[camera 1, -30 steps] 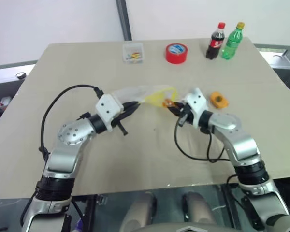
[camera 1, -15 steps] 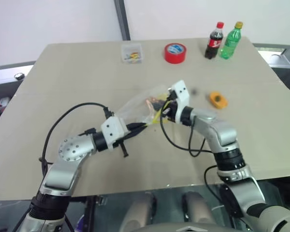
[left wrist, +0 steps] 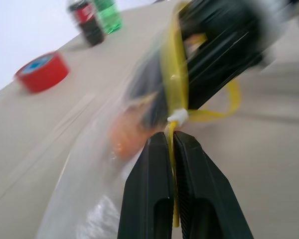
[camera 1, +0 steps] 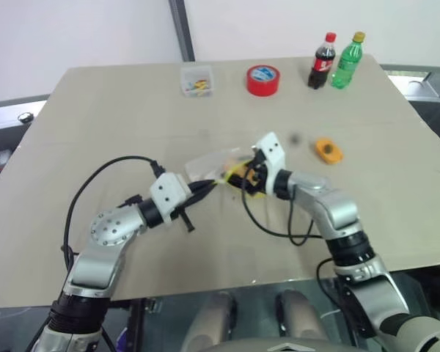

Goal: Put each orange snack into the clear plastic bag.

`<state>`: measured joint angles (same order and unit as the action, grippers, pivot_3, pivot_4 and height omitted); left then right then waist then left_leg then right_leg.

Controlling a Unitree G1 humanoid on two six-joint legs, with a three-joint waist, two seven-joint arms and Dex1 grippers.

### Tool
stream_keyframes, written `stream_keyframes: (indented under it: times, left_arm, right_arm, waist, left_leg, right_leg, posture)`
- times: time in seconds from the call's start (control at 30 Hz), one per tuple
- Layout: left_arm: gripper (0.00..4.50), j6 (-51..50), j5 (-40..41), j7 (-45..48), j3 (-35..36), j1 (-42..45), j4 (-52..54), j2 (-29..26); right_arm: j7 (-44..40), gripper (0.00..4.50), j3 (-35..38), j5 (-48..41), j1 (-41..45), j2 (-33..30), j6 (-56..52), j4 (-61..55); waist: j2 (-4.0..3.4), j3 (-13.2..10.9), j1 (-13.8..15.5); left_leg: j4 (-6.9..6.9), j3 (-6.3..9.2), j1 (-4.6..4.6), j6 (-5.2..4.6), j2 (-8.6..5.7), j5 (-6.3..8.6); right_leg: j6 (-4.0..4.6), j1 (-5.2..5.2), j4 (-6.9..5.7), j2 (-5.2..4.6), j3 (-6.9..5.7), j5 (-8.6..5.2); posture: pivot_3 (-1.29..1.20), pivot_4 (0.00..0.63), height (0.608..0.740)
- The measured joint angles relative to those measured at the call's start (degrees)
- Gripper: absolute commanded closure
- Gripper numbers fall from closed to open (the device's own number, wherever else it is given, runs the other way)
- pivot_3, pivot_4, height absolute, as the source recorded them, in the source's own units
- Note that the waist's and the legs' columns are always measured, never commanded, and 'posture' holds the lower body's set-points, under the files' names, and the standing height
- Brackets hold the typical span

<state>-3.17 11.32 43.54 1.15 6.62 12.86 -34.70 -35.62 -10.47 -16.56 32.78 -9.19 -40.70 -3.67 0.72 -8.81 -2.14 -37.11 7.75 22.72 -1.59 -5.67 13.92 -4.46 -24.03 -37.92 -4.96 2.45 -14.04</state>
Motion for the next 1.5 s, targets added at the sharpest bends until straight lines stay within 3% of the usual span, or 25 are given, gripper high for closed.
stream_keyframes:
  times: [0.1,0.2,0.4,0.53,0.8,1.13,1.3,1.5]
  left_arm:
    - [4.50,-0.30,-0.25,-1.59,0.19,0.56,-0.80,1.04]
    - [4.50,-0.26,-0.59,-2.65,-0.32,2.40,-0.96,2.36]
    - [4.50,-0.36,-1.34,-4.56,-1.71,5.57,-1.12,3.33]
    - [4.50,0.02,-3.33,-5.34,-2.20,8.15,-1.02,3.57]
    - [4.50,-0.21,-7.57,-6.70,-3.31,10.66,-0.30,2.91]
    - [4.50,0.23,-15.08,-8.81,-3.52,11.23,3.35,0.39]
    - [4.50,-0.07,-16.97,-8.90,-4.06,9.94,4.63,0.12]
    - [4.50,-2.12,-17.36,-9.92,-4.97,8.77,4.82,2.19]
  right_arm:
    - [-1.47,0.71,0.21,-1.78,-2.53,-2.79,-0.63,-4.99]
    - [-4.46,0.04,0.19,-3.58,-4.61,-7.66,0.58,-9.61]
    - [-5.57,0.04,2.29,-6.05,-6.03,-13.07,2.26,-13.69]
    - [-3.18,0.04,2.18,-4.70,-4.85,-12.66,3.22,-11.70]
    - [1.44,0.04,-3.22,7.20,2.62,-9.15,12.87,5.39]
    - [2.14,0.04,-6.92,15.29,14.15,2.64,38.23,30.66]
    - [1.33,0.04,-7.91,18.97,14.03,1.11,44.42,33.51]
    - [-0.96,0.04,-7.70,20.84,7.78,-4.82,43.13,24.47]
  waist:
    - [0.00,0.00,0.00]
    - [0.01,0.00,0.10]
    - [0.01,0.00,0.23]
    - [0.02,0.01,0.07]
    - [0.02,0.00,-0.08]
    - [0.01,0.00,-0.22]
    - [0.00,-0.01,-0.12]
    - [0.00,0.00,-0.07]
  left_leg:
    - [0.01,0.01,0.00,-0.01,0.01,0.01]
    - [-0.02,0.00,0.01,-0.10,0.00,0.06]
    - [-0.02,0.01,0.01,-0.10,0.01,0.06]
    - [-0.03,-0.04,0.00,-0.01,0.00,0.00]
    - [-0.03,-0.05,0.01,0.05,-0.01,-0.03]
    - [0.01,-0.03,0.03,0.07,-0.01,-0.04]
    - [-0.01,-0.01,0.03,0.07,-0.02,-0.04]
    - [-0.01,-0.01,0.04,0.07,-0.02,-0.04]
  right_leg:
    - [0.00,0.00,0.00,0.00,-0.01,0.00]
    - [-0.01,0.01,0.00,-0.03,-0.01,0.00]
    - [-0.01,0.01,0.00,-0.02,-0.03,0.00]
    - [-0.01,0.01,-0.02,-0.02,0.03,0.00]
    - [-0.01,0.00,0.00,-0.01,0.03,0.00]
    - [-0.01,-0.05,0.02,0.02,0.04,0.00]
    - [-0.01,-0.04,0.00,0.03,0.02,0.00]
    - [-0.01,-0.04,0.00,0.02,0.02,0.00]
  posture:
    - [0.00,0.150,0.740]
    - [0.00,0.150,0.740]
    - [0.00,0.150,0.740]
    - [0.00,0.150,0.740]
    - [0.00,0.150,0.740]
    - [0.00,0.150,0.740]
    - [0.00,0.150,0.740]
    - [0.00,0.150,0.740]
